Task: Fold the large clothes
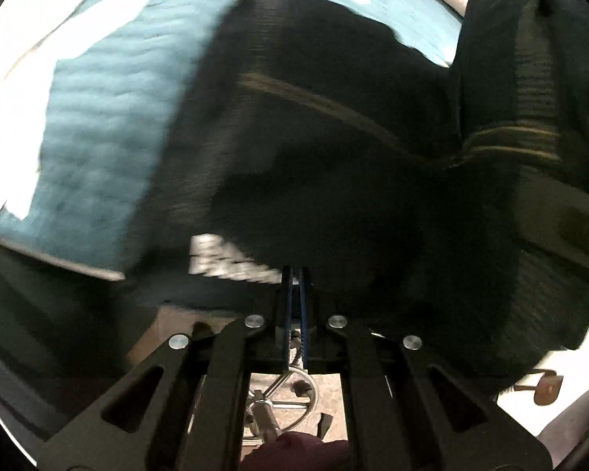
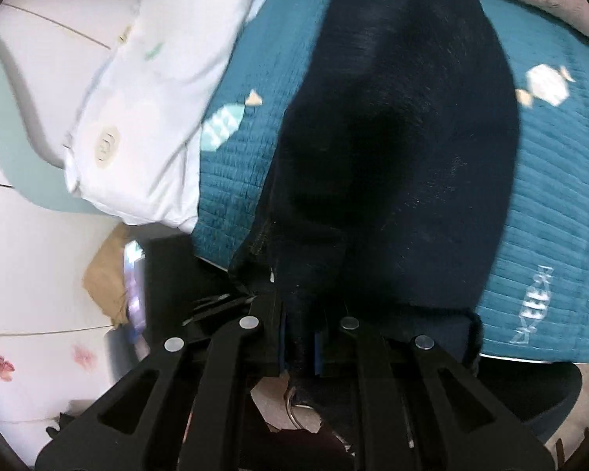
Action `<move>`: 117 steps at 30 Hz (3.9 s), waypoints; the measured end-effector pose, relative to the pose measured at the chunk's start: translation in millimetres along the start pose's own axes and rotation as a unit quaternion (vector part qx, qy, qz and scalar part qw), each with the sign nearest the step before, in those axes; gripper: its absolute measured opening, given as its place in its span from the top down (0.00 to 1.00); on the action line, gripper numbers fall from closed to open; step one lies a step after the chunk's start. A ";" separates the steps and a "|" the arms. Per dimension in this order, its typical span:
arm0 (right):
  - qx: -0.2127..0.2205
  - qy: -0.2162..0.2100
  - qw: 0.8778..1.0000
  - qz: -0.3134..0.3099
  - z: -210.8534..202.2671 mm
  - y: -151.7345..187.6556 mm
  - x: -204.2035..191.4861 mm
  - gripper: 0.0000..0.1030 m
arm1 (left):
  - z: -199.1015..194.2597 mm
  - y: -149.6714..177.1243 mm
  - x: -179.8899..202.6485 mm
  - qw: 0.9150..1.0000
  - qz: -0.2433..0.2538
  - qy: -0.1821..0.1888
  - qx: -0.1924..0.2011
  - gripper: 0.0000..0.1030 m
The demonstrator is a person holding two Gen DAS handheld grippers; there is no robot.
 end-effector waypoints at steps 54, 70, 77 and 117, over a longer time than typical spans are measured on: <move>-0.027 0.019 0.992 0.124 37.7 85.7 114.2 0.74 | -37.2 42.1 -104.9 0.996 -0.085 -0.001 0.028 0.81; -0.050 -0.027 0.995 0.077 50.7 106.1 66.8 0.75 | -38.8 44.8 -105.8 0.996 -0.084 -0.007 0.027 0.78; -0.052 0.085 0.986 0.130 58.8 114.6 133.3 0.73 | -42.6 46.1 -114.4 0.995 -0.089 -0.003 0.033 0.75; -0.001 -0.004 0.999 0.036 83.4 -57.1 42.6 0.91 | -52.6 18.8 -61.6 0.999 -0.026 0.019 0.036 0.71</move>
Point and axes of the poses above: each gripper's, at about its wrist camera, not at the fingertips, and z roughly the way its jaws point, x to its right, y to its underside, the point moved 5 cm from there along z, roughly the way its jaws point, and after that the axes turned 3 degrees about z, right-handed, at the moved point
